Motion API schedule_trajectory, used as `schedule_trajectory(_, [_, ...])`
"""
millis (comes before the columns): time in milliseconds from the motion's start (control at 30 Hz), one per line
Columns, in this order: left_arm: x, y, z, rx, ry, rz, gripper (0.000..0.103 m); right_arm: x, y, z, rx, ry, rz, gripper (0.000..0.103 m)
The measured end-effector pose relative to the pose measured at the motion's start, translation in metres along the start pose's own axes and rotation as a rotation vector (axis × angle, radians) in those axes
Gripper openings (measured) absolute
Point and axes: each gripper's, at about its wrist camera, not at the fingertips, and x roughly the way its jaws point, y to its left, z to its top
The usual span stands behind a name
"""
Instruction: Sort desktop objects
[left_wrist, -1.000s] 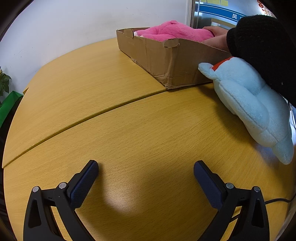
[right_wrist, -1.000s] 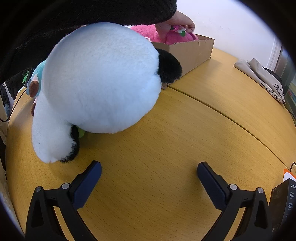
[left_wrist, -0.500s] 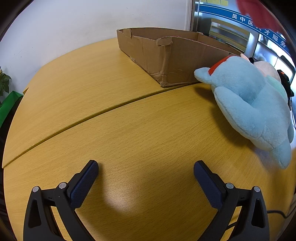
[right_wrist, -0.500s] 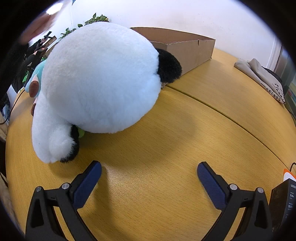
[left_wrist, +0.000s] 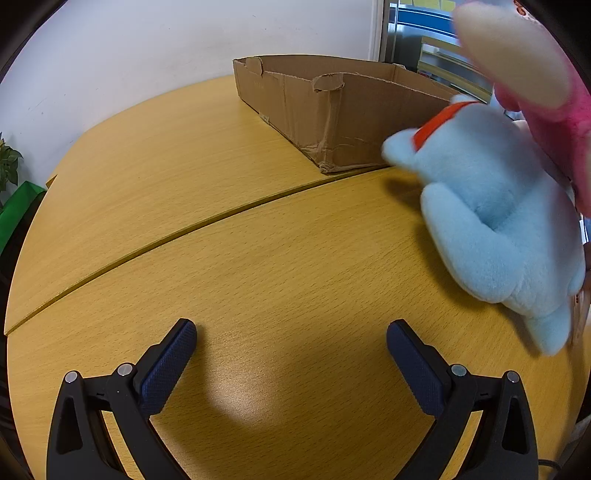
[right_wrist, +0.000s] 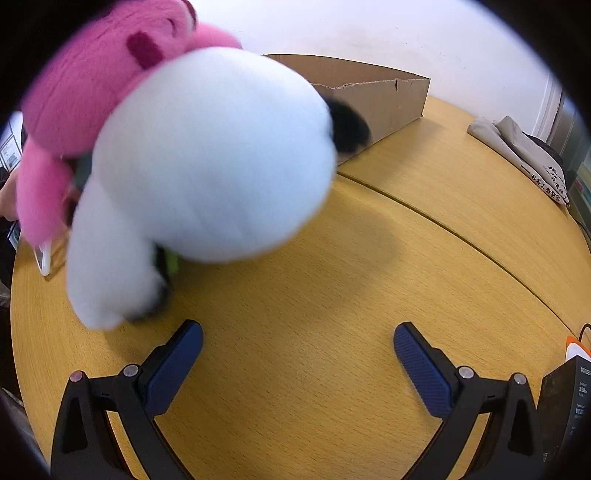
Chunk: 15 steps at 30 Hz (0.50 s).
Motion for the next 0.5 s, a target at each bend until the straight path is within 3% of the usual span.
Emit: schedule_trajectory(500, [0.0025, 0.0015, -0.0003, 0.0, 0.0, 0.0, 0.103, -0.0004, -0.0008, -0.0024, -0.005, 0.0, 0.002, 0.103])
